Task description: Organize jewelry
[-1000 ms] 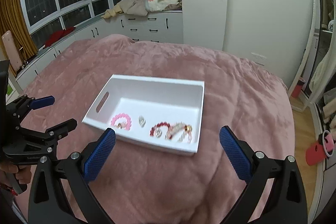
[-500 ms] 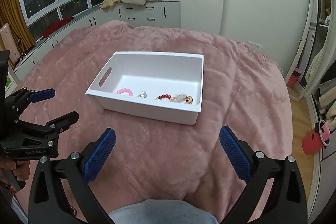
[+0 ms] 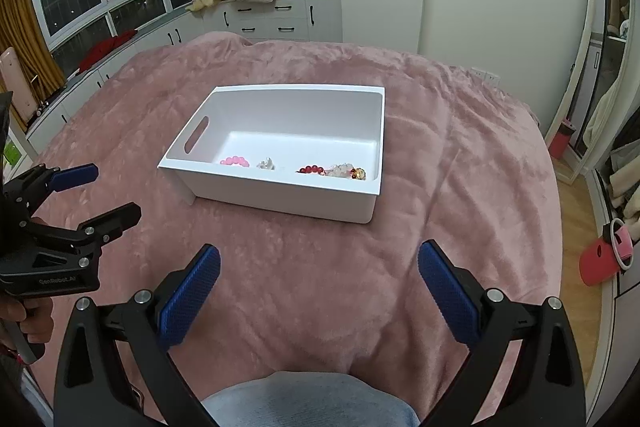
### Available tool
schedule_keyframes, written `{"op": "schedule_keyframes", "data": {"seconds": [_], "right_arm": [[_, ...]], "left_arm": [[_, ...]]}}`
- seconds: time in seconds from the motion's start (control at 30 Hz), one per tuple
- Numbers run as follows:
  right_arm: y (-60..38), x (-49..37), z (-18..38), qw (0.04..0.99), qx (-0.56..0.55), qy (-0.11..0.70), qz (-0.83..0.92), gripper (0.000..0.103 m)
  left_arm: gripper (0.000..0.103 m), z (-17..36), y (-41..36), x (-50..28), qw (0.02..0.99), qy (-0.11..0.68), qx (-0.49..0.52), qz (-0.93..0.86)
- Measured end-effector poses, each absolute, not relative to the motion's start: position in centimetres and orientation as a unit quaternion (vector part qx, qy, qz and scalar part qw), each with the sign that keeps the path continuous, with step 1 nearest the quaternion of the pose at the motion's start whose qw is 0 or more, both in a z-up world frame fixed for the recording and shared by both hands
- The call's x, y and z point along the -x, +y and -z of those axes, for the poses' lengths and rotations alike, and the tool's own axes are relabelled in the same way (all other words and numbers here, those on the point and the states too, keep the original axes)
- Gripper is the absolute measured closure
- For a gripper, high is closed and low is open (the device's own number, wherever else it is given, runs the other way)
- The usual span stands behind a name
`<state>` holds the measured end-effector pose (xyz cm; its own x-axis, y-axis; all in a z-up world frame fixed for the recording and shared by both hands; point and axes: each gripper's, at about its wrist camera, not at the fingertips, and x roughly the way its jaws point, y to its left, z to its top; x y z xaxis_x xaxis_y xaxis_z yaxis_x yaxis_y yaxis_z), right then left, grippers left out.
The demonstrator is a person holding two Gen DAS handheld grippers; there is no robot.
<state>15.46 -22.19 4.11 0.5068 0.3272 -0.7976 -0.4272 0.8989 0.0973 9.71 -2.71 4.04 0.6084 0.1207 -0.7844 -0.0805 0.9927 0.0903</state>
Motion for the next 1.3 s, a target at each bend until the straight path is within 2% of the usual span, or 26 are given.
{"op": "schedule_keyframes", "data": {"seconds": [1.3], "right_arm": [[-22.7,-15.5,-4.0,0.866,0.052,0.448,-0.217,0.005]], "left_arm": [[0.01,-3.1,-3.2,-9.6,0.89,0.451,-0.034,-0.061]]}}
